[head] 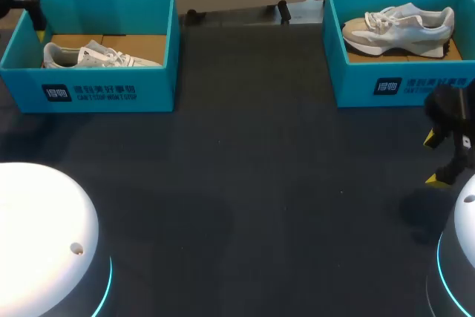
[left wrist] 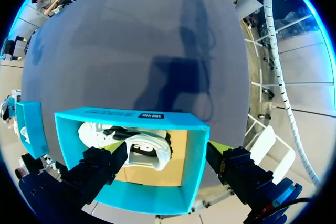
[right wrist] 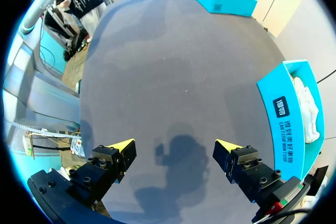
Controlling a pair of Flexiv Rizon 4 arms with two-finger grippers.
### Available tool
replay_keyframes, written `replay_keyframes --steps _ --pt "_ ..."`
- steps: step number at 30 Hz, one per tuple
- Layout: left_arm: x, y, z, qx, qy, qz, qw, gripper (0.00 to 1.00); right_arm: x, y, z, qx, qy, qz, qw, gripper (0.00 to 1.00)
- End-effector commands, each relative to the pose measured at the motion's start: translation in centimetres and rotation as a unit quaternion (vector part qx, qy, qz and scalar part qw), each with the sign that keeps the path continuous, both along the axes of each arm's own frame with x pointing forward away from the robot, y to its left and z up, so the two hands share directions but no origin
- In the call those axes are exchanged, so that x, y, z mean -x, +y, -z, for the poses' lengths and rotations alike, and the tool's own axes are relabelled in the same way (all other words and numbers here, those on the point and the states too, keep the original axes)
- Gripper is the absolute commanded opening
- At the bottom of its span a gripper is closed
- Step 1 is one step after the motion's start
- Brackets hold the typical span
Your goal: Take the shoe out of the shoebox, open the shoe tongue, remove and reinsert the insole, then place the shoe into the shoebox
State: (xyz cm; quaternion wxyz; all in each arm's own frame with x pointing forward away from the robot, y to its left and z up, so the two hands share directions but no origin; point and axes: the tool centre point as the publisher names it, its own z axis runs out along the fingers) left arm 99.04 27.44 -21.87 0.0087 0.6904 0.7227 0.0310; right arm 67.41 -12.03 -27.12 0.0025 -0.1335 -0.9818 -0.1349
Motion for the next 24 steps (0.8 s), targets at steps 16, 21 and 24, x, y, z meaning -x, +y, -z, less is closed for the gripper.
replay_keyframes --steps 16,21,24 --pt "0.2 0.0 0.0 -0.001 -0.003 0.0 1.0 1.0 -7.7 0.2 -4.9 0.047 0.003 0.195 0.98 1.0" --pt "0.2 0.0 0.0 -0.001 -0.003 0.0 1.0 1.0 -8.6 -0.2 -5.0 0.041 -0.001 0.209 0.977 1.0" --pt "0.2 0.0 0.0 -0.001 -0.003 0.0 1.0 1.0 -8.6 -0.2 -5.0 0.041 -0.001 0.209 0.977 1.0"
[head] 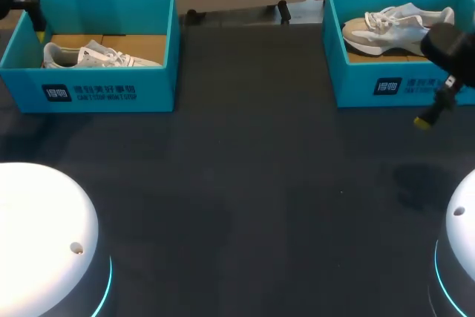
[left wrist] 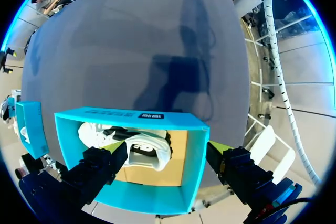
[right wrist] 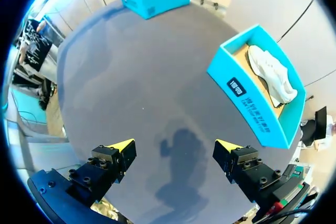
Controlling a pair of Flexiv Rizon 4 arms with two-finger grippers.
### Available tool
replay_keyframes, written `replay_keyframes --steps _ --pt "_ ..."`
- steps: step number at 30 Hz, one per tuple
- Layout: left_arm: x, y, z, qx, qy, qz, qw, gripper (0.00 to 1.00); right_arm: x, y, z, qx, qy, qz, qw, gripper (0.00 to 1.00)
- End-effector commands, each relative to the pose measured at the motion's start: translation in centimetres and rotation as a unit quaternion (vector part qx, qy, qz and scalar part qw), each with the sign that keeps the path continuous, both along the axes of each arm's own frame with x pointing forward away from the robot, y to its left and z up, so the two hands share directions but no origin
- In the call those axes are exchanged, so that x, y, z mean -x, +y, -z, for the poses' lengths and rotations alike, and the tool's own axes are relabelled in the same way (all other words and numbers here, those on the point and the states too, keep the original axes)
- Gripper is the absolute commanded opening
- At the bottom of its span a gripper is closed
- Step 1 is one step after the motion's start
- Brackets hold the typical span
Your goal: Take the shoe out of the shoebox, open the shoe tongue, remove and reinsert the insole, then place the shoe into the shoebox
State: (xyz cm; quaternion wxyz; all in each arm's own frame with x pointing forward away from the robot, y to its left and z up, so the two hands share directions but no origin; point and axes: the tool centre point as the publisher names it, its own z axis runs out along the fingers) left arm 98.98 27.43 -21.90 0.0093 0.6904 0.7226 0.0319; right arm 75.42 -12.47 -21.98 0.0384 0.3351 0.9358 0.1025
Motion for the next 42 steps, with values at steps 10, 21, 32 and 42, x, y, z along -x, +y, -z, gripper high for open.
replay_keyframes --steps 10,21,32,42 --pt "0.1 0.0 0.0 -0.001 -0.002 0.0 1.0 1.0 -0.6 0.2 0.1 0.007 0.009 0.0 1.0 1.0" --pt "0.1 0.0 0.0 -0.001 -0.002 0.0 1.0 1.0 -4.5 -2.3 -2.5 0.045 0.094 0.081 0.991 1.0" --pt "0.1 0.0 0.0 -0.001 -0.002 0.0 1.0 1.0 -6.9 -3.4 -2.1 0.026 0.109 0.136 0.984 1.0" --pt "0.1 0.0 0.0 -0.001 -0.002 0.0 1.0 1.0 -6.9 -3.4 -2.1 0.026 0.109 0.136 0.984 1.0"
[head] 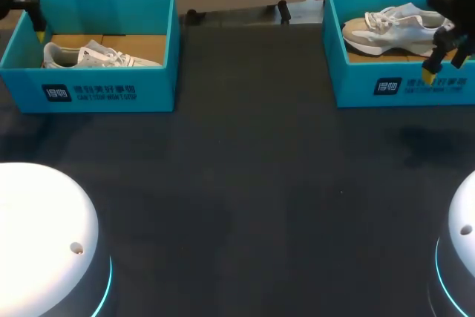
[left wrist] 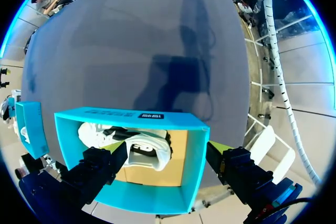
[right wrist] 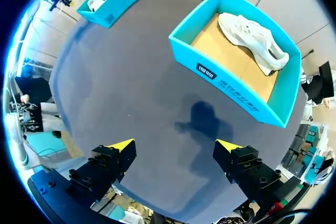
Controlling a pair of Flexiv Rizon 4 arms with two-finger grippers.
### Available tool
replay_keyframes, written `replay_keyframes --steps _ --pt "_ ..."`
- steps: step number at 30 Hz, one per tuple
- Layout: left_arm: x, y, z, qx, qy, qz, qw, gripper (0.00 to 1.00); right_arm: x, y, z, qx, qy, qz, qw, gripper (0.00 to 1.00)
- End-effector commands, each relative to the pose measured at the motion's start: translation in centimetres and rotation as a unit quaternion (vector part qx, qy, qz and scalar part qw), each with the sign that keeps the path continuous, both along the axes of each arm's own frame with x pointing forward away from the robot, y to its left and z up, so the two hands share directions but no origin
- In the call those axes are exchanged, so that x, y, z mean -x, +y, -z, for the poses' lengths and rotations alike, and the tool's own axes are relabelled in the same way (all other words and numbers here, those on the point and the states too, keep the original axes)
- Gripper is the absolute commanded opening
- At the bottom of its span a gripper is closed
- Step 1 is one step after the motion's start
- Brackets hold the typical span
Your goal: Take the shoe out of the shoebox, open the shoe tongue, remove and reinsert the insole, then place the shoe into the shoebox
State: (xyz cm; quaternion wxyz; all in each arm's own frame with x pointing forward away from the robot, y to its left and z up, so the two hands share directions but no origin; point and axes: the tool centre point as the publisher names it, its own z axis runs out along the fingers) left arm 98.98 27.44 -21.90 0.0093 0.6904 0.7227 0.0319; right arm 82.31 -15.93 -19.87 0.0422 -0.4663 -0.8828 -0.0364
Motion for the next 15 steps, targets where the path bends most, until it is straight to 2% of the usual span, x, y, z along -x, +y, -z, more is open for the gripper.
replay_keyframes --steps 1,5,7,9,10,15 --pt "0.1 0.0 0.0 -0.001 -0.002 0.0 1.0 1.0 0.0 0.1 0.0 0.002 0.0 0.001 1.0 1.0" --pt "0.1 0.0 0.0 -0.001 -0.002 0.0 1.0 1.0 0.0 0.1 0.0 0.002 0.0 0.001 1.0 1.0" --pt "0.1 0.0 0.0 -0.001 -0.002 0.0 1.0 1.0 -0.3 0.3 -0.2 0.012 0.021 0.014 1.0 1.0" --pt "0.1 0.0 0.0 -0.001 -0.002 0.0 1.0 1.0 -0.6 0.2 -0.1 0.021 0.023 0.019 0.999 1.0" --pt "0.1 0.0 0.0 -0.001 -0.002 0.0 1.0 1.0 -0.9 -0.2 0.0 0.025 0.039 0.042 0.998 1.0" --pt "0.1 0.0 0.0 -0.001 -0.002 0.0 1.0 1.0 -2.4 -1.2 0.1 0.024 0.042 0.099 0.994 1.0"
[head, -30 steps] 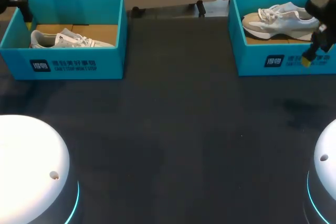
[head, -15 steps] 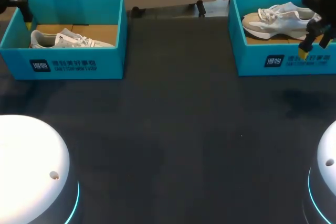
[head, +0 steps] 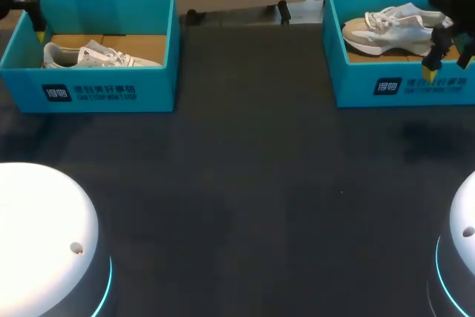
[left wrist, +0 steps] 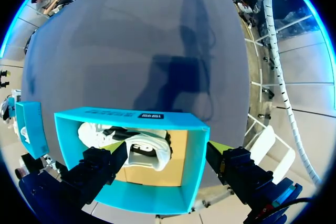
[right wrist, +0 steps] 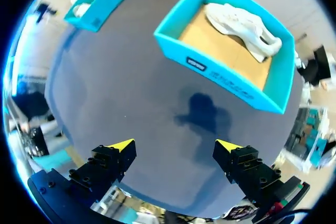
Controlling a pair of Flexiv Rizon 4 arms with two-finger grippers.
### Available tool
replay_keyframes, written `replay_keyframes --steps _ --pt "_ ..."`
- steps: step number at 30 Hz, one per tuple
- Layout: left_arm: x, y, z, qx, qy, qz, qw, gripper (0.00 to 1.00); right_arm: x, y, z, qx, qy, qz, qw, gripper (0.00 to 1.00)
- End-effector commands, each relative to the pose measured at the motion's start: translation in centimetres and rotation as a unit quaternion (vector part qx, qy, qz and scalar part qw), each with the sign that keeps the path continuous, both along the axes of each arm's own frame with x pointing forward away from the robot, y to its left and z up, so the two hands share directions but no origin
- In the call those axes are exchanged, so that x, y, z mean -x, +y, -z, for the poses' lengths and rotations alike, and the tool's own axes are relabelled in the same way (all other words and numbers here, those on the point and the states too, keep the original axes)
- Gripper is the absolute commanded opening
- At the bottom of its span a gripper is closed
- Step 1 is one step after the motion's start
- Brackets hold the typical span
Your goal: Take the shoe out of the shoebox, open the shoe tongue, remove and reinsert the insole, then place the shoe into the shoebox
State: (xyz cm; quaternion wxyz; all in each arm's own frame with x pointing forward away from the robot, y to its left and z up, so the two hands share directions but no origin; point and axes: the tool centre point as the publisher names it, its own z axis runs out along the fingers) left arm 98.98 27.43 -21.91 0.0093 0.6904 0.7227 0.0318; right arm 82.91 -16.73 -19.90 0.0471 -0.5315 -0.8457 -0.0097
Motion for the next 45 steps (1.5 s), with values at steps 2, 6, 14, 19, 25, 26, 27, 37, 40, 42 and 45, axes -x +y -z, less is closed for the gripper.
replay_keyframes --steps 2,6,14,19,25,26,27,37,40,42,45 --pt "0.1 0.0 0.0 -0.001 -0.002 0.0 1.0 1.0 -2.6 -0.6 0.1 0.007 0.02 0.045 0.999 1.0" --pt "0.1 0.0 0.0 -0.001 -0.002 0.0 1.0 1.0 -3.5 -1.0 0.3 0.004 0.018 0.08 0.997 1.0" --pt "0.1 0.0 0.0 -0.001 -0.002 0.0 1.0 1.0 -3.7 -1.2 0.4 0.009 0.023 0.091 0.996 1.0" --pt "0.1 0.0 0.0 -0.001 -0.002 0.0 1.0 1.0 -3.7 -1.2 0.4 0.009 0.023 0.091 0.996 1.0" --pt "0.1 0.0 0.0 -0.001 -0.002 0.0 1.0 1.0 -5.1 -0.7 0.5 0.022 0.026 0.099 0.994 1.0" --pt "0.1 0.0 0.0 -0.001 -0.002 0.0 1.0 1.0 -5.5 -0.7 0.5 0.023 0.026 0.101 0.994 1.0" --pt "0.1 0.0 0.0 -0.001 -0.002 0.0 1.0 1.0 -5.8 -0.7 0.4 0.02 0.026 0.105 0.994 1.0" --pt "0.1 0.0 0.0 -0.001 -0.002 0.0 1.0 1.0 -9.4 -0.9 0.6 0.033 0.023 0.159 0.986 1.0" --pt "0.1 0.0 0.0 -0.001 -0.002 0.0 1.0 1.0 -10.4 -1.1 0.8 0.044 0.027 0.173 0.984 1.0" --pt "0.1 0.0 0.0 -0.001 -0.002 0.0 1.0 1.0 -11.5 -1.3 0.8 0.032 0.019 0.177 0.983 1.0" --pt "0.1 0.0 0.0 -0.001 -0.002 0.0 1.0 1.0 -12.7 -2.0 1.0 0.028 0.012 0.198 0.98 1.0"
